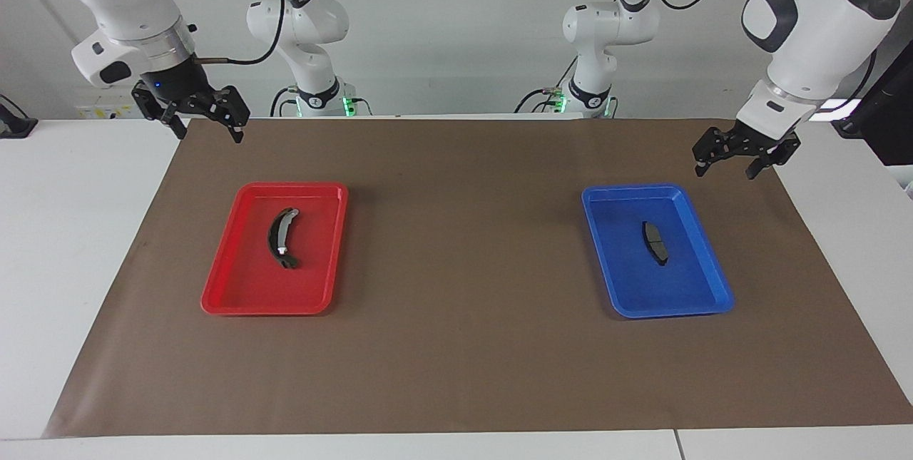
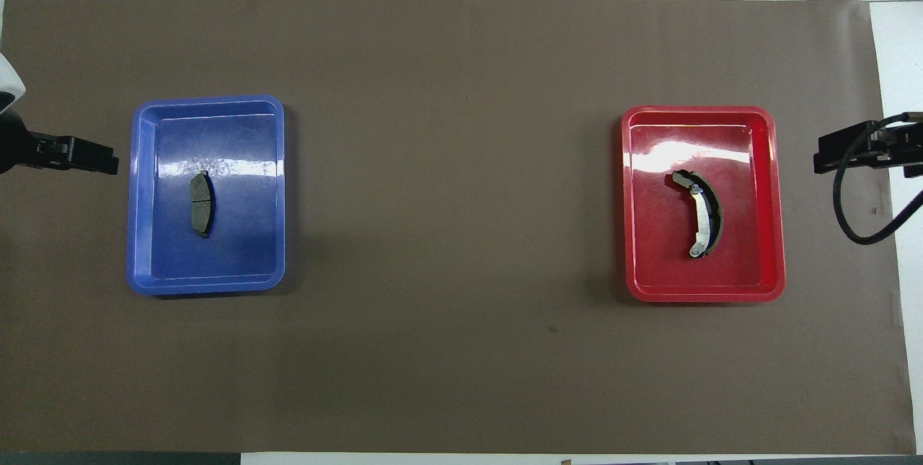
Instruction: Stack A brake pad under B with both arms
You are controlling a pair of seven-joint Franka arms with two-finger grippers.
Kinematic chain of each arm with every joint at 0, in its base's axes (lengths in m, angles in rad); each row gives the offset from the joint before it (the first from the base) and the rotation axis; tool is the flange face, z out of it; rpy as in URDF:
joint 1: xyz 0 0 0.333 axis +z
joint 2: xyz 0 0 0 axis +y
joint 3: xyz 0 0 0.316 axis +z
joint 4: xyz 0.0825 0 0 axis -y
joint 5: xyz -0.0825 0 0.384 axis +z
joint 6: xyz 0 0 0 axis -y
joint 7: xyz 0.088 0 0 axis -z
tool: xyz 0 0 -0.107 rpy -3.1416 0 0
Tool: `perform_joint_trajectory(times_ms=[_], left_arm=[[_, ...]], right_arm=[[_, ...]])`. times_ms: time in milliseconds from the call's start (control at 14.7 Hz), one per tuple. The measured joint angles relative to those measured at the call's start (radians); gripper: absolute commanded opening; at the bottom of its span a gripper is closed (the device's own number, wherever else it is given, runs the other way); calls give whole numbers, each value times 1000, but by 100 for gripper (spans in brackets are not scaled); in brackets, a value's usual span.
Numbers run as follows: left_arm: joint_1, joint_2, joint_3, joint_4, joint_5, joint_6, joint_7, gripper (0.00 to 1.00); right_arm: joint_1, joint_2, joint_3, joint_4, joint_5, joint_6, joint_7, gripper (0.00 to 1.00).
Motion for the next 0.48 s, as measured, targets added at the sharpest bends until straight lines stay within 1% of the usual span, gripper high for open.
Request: perform_joint_trajectory(times_ms=[272,476], left_arm=[[0,-2,-1,-175,0,212,0,99],[-3,17,-2,-277,0,340,0,99]], right_arm=[[1,3,0,0,0,0,0,99],[-1,3,0,0,0,0,0,99]])
